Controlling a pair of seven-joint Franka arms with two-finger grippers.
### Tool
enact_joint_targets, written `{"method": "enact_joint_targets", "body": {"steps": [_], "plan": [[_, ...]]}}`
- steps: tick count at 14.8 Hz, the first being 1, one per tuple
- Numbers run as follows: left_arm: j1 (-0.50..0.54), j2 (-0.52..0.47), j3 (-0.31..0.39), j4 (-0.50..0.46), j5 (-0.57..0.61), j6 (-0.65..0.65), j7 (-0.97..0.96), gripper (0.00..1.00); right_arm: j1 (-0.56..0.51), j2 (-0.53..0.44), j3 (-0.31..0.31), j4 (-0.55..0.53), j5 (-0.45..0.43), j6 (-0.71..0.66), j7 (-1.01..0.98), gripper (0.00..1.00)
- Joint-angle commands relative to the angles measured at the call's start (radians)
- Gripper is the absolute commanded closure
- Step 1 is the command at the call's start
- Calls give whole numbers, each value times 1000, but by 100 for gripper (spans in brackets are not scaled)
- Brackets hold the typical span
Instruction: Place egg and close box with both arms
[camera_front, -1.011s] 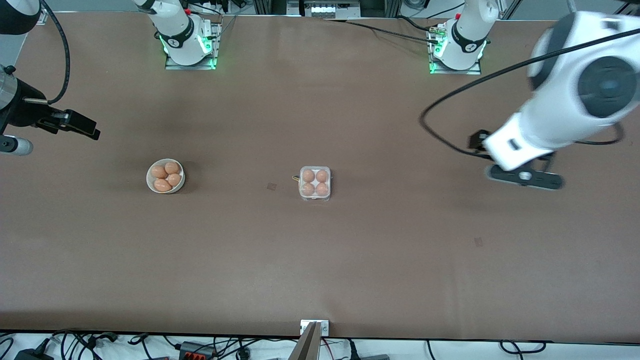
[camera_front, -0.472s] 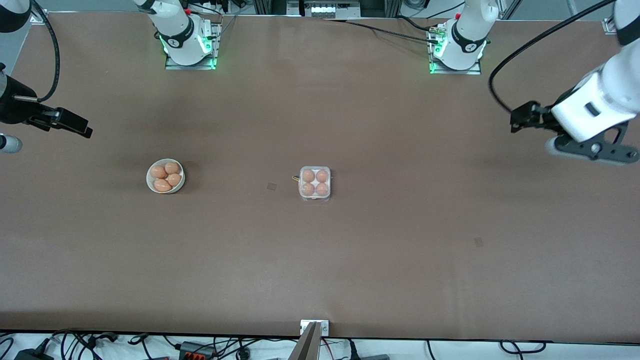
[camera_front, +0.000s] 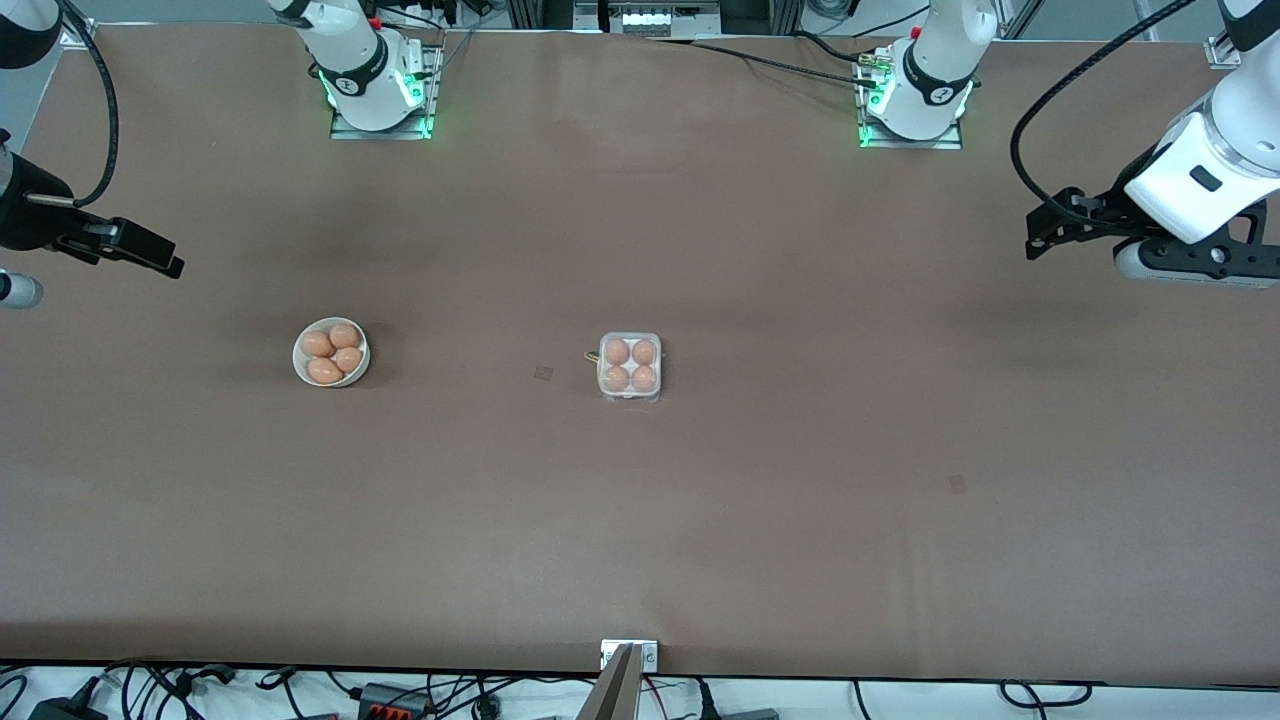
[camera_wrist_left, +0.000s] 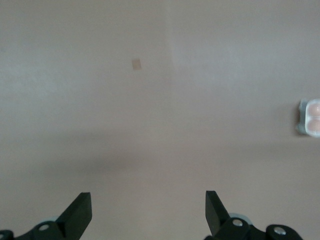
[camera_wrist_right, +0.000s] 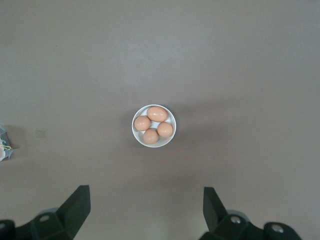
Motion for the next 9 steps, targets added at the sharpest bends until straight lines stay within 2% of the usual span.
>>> {"method": "enact_joint_targets", "body": {"steps": [1, 5, 9], "plan": [[0, -55, 27, -121, -24, 114, 8, 0, -7, 6, 3, 6, -4, 2, -3, 0], [5, -85, 13, -92, -20, 3, 11, 0, -4, 7, 3, 7, -4, 4, -2, 0], [5, -85, -19, -70, -10, -31, 8, 0, -4, 7, 3, 13, -4, 5, -2, 0]]}}
